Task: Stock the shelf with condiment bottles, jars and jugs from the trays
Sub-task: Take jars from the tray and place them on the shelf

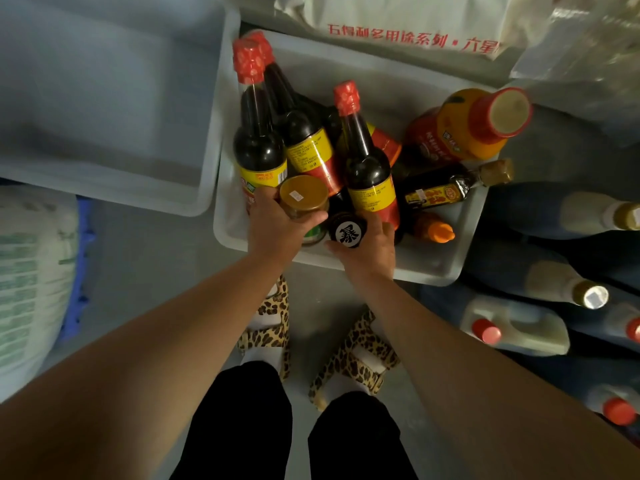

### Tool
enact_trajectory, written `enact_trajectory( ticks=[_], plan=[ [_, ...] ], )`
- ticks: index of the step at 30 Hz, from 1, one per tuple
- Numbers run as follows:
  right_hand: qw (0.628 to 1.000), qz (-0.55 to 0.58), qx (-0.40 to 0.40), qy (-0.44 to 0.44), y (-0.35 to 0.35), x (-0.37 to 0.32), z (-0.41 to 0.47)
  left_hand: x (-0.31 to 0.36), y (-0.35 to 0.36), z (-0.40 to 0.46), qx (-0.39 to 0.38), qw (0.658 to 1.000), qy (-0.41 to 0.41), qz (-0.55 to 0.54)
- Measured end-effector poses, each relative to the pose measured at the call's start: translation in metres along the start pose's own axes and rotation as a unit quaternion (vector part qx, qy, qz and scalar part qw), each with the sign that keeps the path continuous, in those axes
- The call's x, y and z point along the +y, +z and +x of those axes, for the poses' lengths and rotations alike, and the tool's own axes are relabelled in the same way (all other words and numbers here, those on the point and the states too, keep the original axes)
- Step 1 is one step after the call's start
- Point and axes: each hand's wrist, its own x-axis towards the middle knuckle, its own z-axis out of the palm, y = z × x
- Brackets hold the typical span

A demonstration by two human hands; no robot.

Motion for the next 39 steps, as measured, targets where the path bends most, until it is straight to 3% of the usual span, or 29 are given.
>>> enact_trajectory(
  ticks=[7, 15, 21, 32, 39],
  plan=[
    [0.998, 0.042, 0.042, -0.032, -0.007, 0.008, -0.008, 0.001, 0.009, -0.001, 0.039, 0.998, -0.016, 0.042],
    [0.981, 0.183, 0.064, 0.024, -0.033, 0.019, -0.020, -0.002, 0.015, 0.000, 0.065, 0.993, -0.025, 0.097],
    [0.914, 0.405, -0.021, 0.025, -0.060, 0.025, -0.011, 0.000, 0.015, 0.001, 0.071, 0.990, -0.013, 0.124],
    [0.860, 0.480, -0.172, 0.022, -0.080, 0.027, -0.006, 0.001, 0.015, -0.005, 0.071, 0.990, -0.007, 0.124],
    [0.824, 0.529, -0.195, 0.057, -0.073, 0.033, -0.019, 0.001, 0.013, -0.003, 0.044, 0.994, 0.000, 0.104]
  ],
)
